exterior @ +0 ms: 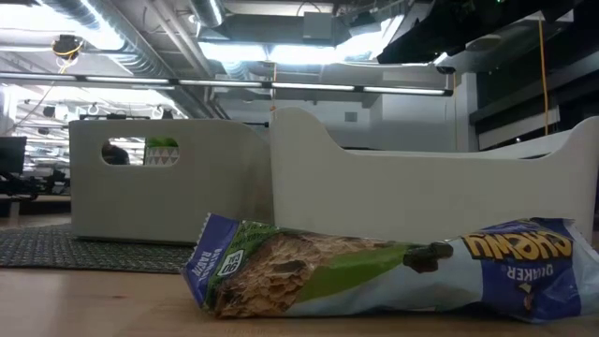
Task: Pick and place Granola Bars by type
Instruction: Put the blue granola bar into the white bin
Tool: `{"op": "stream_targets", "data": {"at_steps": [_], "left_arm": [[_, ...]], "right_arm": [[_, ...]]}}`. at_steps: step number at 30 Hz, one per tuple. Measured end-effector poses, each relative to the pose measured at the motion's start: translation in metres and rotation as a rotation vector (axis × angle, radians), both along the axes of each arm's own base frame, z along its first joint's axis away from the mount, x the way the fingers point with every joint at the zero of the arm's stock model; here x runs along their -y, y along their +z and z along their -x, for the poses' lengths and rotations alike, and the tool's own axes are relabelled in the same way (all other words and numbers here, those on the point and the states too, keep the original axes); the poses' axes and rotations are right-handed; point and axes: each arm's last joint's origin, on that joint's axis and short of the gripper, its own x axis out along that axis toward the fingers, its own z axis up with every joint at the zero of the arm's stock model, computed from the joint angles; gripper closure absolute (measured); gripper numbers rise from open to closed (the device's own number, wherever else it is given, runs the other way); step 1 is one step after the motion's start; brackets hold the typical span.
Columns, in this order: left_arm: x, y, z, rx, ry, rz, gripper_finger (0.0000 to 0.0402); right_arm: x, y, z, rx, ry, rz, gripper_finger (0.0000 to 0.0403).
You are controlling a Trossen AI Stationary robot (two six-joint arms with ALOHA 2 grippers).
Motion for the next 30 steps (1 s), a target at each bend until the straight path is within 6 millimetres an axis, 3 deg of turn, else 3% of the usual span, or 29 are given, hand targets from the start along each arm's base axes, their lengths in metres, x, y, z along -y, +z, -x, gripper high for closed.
{"op": "stream_targets", "data": {"at_steps": [6, 17, 30], "left_arm": [[0.000, -0.017, 0.003, -0.134, 0.038, -0.061, 0.0211], [-0.001, -0.016, 0.001, -0.079, 0.037, -0.085, 0.0130], [-0.001, -0.020, 0.000, -0.037, 0.039, -0.113, 0.0113]], "right_arm": [[0.000, 0.000, 0.000, 0.000, 0.000, 0.000, 0.0211], [0.000, 0.000, 0.000, 0.000, 0.000, 0.000, 0.0211], [0.000, 0.000, 0.000, 0.000, 0.000, 0.000, 0.0211]]}}
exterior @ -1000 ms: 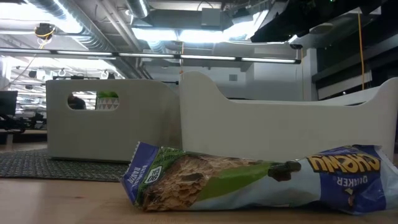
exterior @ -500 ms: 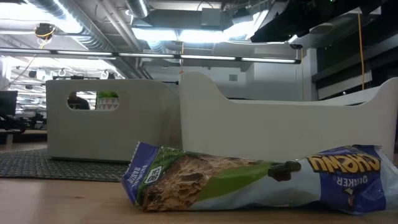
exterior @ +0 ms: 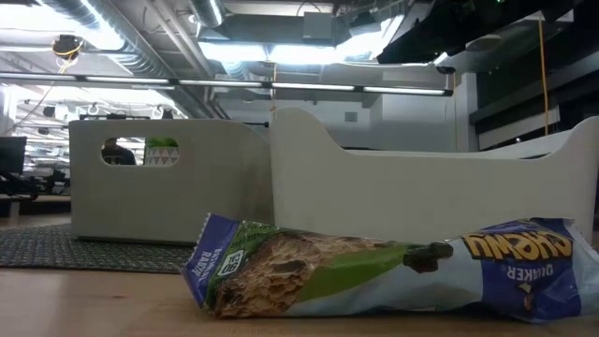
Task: Pick and place Granola Bars by type
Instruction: Put the blue granola bar into the white bin
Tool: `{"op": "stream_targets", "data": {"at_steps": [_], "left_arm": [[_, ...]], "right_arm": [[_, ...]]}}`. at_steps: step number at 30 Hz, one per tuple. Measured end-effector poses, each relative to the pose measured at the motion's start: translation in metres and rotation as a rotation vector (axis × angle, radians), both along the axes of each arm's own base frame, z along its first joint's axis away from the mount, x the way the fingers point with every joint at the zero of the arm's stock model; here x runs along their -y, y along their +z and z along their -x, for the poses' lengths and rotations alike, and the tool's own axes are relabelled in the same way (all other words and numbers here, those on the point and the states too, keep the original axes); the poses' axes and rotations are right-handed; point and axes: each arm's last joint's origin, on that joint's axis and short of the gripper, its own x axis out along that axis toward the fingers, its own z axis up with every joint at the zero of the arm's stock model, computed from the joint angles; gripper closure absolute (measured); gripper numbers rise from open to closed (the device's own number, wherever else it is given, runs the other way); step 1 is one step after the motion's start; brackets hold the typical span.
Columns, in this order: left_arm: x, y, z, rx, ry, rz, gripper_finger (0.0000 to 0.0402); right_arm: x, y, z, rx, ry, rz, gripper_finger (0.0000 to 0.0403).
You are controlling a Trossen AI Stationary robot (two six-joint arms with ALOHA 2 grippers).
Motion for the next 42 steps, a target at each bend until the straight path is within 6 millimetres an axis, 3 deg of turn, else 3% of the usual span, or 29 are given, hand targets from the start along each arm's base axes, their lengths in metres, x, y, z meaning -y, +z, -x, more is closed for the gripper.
{"op": "stream_targets", "data": {"at_steps": [9, 14, 19, 27, 31, 36, 42], "left_arm": [[-0.005, -0.037, 0.002, 0.004, 0.001, 0.037, 0.0113], [-0.008, -0.040, 0.004, 0.000, 0.029, 0.021, 0.0124], [-0.009, -0.040, 0.005, 0.002, 0.046, 0.019, 0.0179], [-0.009, -0.040, 0.005, 0.007, 0.053, 0.017, 0.0328], [-0.009, -0.040, 0.004, 0.012, 0.039, 0.014, 0.0383], [-0.006, -0.036, 0.002, 0.022, 0.008, -0.007, 0.0385], [0.001, -0.016, -0.006, 0.049, -0.029, -0.037, 0.0382]], "right_arm": [[0.000, 0.000, 0.000, 0.000, 0.000, 0.000, 0.0211], [0.000, 0.000, 0.000, 0.001, 0.000, 0.000, 0.0211], [0.000, 0.000, 0.000, 0.003, 0.000, 0.000, 0.0211], [0.000, 0.001, 0.000, 0.006, -0.001, -0.001, 0.0211], [0.000, 0.001, 0.000, 0.006, -0.001, 0.000, 0.0211], [0.000, 0.001, 0.000, 0.006, -0.001, 0.000, 0.0211], [0.000, 0.001, 0.000, 0.007, 0.000, -0.001, 0.0211]]}}
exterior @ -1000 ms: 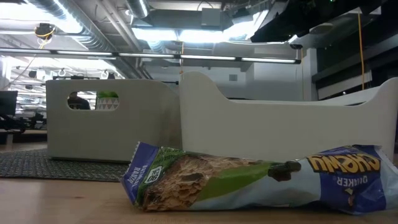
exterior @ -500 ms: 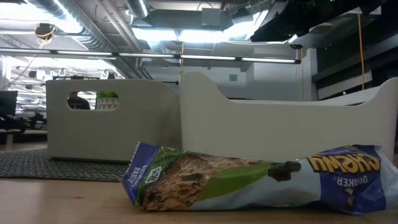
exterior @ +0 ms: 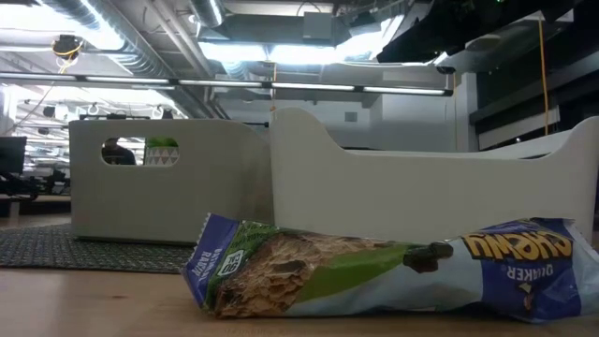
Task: Pick and place Granola Bars by type
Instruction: Put the blue granola bar into the white bin
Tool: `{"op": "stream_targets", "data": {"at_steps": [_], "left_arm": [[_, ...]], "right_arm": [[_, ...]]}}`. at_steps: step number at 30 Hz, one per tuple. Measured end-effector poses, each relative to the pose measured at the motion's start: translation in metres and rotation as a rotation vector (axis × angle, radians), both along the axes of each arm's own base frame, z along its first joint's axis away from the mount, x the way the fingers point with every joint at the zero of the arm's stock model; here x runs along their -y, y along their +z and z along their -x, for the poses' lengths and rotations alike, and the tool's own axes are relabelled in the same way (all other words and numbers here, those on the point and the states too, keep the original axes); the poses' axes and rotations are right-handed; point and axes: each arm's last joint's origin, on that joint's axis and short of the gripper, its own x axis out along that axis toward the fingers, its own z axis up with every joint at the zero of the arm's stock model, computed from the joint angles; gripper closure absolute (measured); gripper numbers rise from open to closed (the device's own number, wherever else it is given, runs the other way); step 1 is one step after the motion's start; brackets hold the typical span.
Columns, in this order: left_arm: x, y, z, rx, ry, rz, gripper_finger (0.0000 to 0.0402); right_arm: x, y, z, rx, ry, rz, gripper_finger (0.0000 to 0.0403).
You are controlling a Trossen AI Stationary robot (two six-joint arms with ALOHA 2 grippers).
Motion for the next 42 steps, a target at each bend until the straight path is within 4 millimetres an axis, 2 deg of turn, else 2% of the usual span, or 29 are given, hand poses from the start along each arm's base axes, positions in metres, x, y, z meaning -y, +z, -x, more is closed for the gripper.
{"op": "stream_targets", "data": {"at_steps": [7, 13, 19, 23, 26, 35, 42], "left_arm": [[-0.001, 0.042, -0.014, 0.017, -0.044, -0.132, 0.0388], [-0.012, 0.096, -0.030, 0.050, -0.101, -0.297, 0.0380], [-0.016, 0.153, -0.046, 0.298, -0.241, -0.531, 0.0390], [-0.016, 0.179, -0.051, 0.449, -0.290, -0.688, 0.0386], [-0.019, 0.188, -0.055, 0.460, -0.296, -0.710, 0.0384], [-0.031, 0.187, -0.068, 0.394, -0.295, -0.715, 0.0387], [-0.055, 0.186, -0.094, 0.287, -0.306, -0.708, 0.0387]], "right_arm": [[0.000, 0.000, 0.000, 0.000, 0.000, 0.000, 0.0211], [0.000, 0.000, 0.000, 0.000, 0.000, 0.000, 0.0211], [0.000, 0.000, 0.000, 0.000, 0.000, 0.000, 0.0211], [0.000, 0.000, 0.000, 0.000, 0.000, 0.000, 0.0211], [0.000, 0.000, 0.000, 0.000, 0.000, 0.000, 0.0211], [0.000, 0.000, 0.000, 0.000, 0.000, 0.000, 0.0211], [0.000, 0.000, 0.000, 0.000, 0.000, 0.000, 0.0211]]}}
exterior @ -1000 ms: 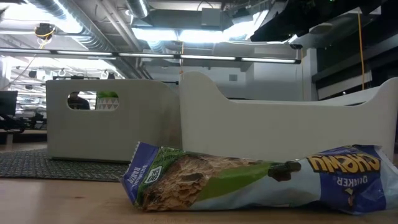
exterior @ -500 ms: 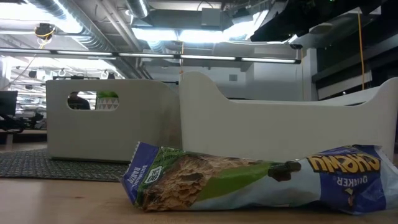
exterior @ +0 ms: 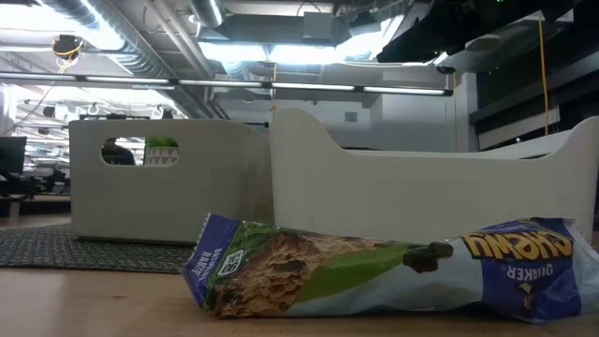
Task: Pick and place Granola Bars by type
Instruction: Put the blue granola bar into the white bin
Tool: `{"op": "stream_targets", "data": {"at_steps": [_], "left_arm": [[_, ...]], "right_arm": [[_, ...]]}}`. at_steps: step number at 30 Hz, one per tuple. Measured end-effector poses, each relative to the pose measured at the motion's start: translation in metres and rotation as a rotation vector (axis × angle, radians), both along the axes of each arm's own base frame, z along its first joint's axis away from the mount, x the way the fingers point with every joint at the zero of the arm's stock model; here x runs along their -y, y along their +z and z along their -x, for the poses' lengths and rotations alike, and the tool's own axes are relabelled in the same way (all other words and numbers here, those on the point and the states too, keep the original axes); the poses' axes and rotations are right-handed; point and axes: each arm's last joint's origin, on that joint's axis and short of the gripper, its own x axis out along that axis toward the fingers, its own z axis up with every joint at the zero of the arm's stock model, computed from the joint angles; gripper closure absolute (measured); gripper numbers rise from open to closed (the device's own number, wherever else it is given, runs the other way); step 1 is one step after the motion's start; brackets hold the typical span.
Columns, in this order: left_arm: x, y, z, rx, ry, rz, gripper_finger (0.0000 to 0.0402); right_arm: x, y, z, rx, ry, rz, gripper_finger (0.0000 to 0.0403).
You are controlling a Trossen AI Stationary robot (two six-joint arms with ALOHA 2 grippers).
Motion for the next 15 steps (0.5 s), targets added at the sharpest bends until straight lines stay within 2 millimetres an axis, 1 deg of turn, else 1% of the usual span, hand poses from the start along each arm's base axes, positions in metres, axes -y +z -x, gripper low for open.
{"op": "stream_targets", "data": {"at_steps": [3, 10, 12, 15], "left_arm": [[-0.012, 0.001, -0.020, -0.016, -0.023, 0.010, 0.0388], [-0.039, 0.012, -0.071, 0.025, -0.188, 0.074, 0.0388], [-0.046, 0.016, -0.081, 0.056, -0.214, 0.083, 0.0388], [-0.054, 0.020, -0.089, 0.081, -0.240, 0.081, 0.0388]], "right_arm": [[0.000, 0.000, 0.000, 0.000, 0.000, 0.000, 0.0211], [0.000, 0.000, 0.000, 0.000, 0.000, 0.000, 0.0211], [0.000, 0.000, 0.000, 0.000, 0.000, 0.000, 0.0211], [0.000, 0.000, 0.000, 0.000, 0.000, 0.000, 0.0211]]}}
